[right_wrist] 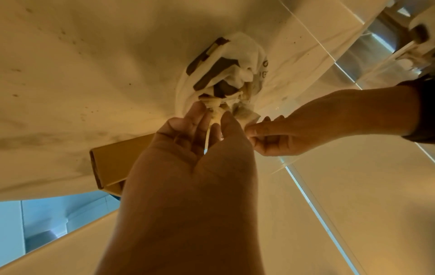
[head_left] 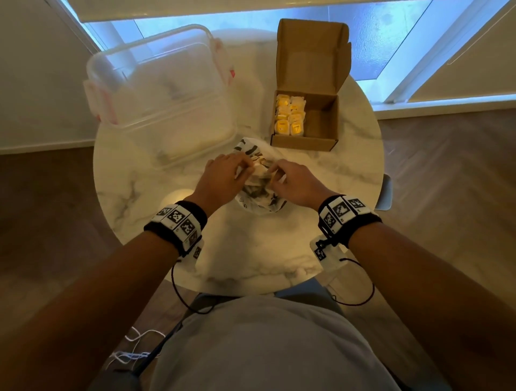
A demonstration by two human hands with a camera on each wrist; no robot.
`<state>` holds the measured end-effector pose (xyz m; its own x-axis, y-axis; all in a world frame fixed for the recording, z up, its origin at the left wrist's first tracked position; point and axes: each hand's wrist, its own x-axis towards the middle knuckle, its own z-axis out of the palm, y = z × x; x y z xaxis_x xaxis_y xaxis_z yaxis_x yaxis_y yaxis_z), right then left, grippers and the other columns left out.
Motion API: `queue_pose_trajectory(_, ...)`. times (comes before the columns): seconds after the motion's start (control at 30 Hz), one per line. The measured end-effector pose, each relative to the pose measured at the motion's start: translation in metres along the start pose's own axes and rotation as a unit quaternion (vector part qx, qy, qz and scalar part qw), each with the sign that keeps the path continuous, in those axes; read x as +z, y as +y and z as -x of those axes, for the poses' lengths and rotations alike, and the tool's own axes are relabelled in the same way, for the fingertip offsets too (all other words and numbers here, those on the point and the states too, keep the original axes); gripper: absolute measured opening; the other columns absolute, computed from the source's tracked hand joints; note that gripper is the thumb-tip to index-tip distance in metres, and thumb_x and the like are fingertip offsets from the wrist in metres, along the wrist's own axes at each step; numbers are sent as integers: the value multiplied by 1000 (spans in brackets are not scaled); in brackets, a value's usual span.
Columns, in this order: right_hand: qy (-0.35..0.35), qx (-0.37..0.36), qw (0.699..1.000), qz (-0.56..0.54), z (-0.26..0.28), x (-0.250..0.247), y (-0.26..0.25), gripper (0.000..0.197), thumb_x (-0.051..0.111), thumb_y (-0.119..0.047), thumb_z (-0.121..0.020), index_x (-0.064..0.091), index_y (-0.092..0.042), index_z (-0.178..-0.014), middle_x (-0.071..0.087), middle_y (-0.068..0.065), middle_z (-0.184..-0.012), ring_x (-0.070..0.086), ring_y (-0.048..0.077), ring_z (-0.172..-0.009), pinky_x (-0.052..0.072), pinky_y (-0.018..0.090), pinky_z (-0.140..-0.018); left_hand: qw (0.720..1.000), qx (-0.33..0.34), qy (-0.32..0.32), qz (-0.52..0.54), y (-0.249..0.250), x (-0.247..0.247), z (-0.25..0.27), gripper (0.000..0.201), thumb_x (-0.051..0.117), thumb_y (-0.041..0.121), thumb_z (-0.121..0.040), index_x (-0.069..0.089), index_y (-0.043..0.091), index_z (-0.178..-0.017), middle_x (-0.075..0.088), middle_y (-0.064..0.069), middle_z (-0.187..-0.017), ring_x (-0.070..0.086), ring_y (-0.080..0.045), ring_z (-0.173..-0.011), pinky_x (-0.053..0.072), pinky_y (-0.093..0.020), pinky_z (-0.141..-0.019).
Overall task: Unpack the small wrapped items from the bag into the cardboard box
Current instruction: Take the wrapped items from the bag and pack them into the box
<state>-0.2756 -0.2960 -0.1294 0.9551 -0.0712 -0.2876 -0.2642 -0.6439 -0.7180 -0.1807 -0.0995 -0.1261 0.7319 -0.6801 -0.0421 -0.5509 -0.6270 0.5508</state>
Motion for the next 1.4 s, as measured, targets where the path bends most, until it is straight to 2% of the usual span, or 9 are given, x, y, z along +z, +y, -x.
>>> queue_pose_trajectory(0.07,22,-9,1000,-8,-3,1,-7,33,72,-27,-88,63,-16,-118,64,-2,-105,56,11,-87,39,11,-67,999,-2,-1,42,2,-4,3,17,56,37,-98,63,24,-107,68,9,-98,58,-12,-82,47,-32,-77)
queue_pose_trajectory(0.17,38,-22,999,-11,-7,2,-15,25,70,-26,-91,66,-15,-113,63,-2,-104,55,11,-91,37,17,-73,996,-13,-1,91,6,-9,9,14,60,29,-98,65,19,-106,67,10,-91,55,-1,-73,38,-7,-66)
queue_pose_trajectory(0.23,35,-20,999,-11,-8,2,-18,13,68,-25,-93,67,-16,-101,64,-3,-99,55,12,-87,38,21,-75,994,-13,3,105,5,-9,12,12,59,28,-98,65,20,-105,67,10,-89,55,3,-73,38,-4,-66)
queue_pose_trajectory(0.5,60,-41,997,-28,-8,-2,-16,10,70,-24,-92,70,-15,-95,71,-2,-97,62,15,-88,49,28,-83,997,7,-4,77,-8,-2,13,19,53,20,-98,61,25,-115,60,15,-105,54,-7,-88,51,-36,-83)
queue_pose_trajectory(0.7,47,-81,995,-39,-4,-12,-19,6,72,-24,-91,73,-23,-96,70,-11,-85,64,3,-78,48,15,-73,989,-32,-140,36,2,-7,4,45,45,26,-99,43,35,-143,45,3,-148,33,-26,-133,27,-46,-107)
queue_pose_trajectory(0.97,50,-68,993,-85,2,-24,-23,21,62,-6,-89,76,-17,-100,73,-2,-84,64,5,-74,48,11,-71,984,-29,-142,99,6,-1,-1,11,56,43,-95,60,38,-104,55,25,-99,52,-12,-106,44,-50,-97)
queue_pose_trajectory(1.1,51,-15,990,-129,-1,-22,-17,22,56,-15,-94,70,-24,-108,72,2,-88,65,19,-77,56,33,-70,984,-48,-102,141,10,-2,0,16,57,39,-97,63,27,-105,64,11,-100,59,-9,-93,51,-35,-85)
queue_pose_trajectory(1.23,24,40,989,-140,-1,-21,-15,30,72,-40,-87,64,-29,-113,72,-7,-93,69,9,-83,56,31,-72,979,-53,-60,189,14,-4,0,19,59,40,-97,65,24,-105,68,12,-94,58,2,-82,42,-9,-68)
queue_pose_trajectory(1.4,67,53,987,-132,-1,-22,-12,10,71,-31,-90,69,-23,-95,73,-4,-85,70,14,-82,59,39,-81,981,-54,-62,177,19,-1,-10,20,61,40,-96,62,26,-109,63,17,-92,56,9,-83,41,-3,-66)
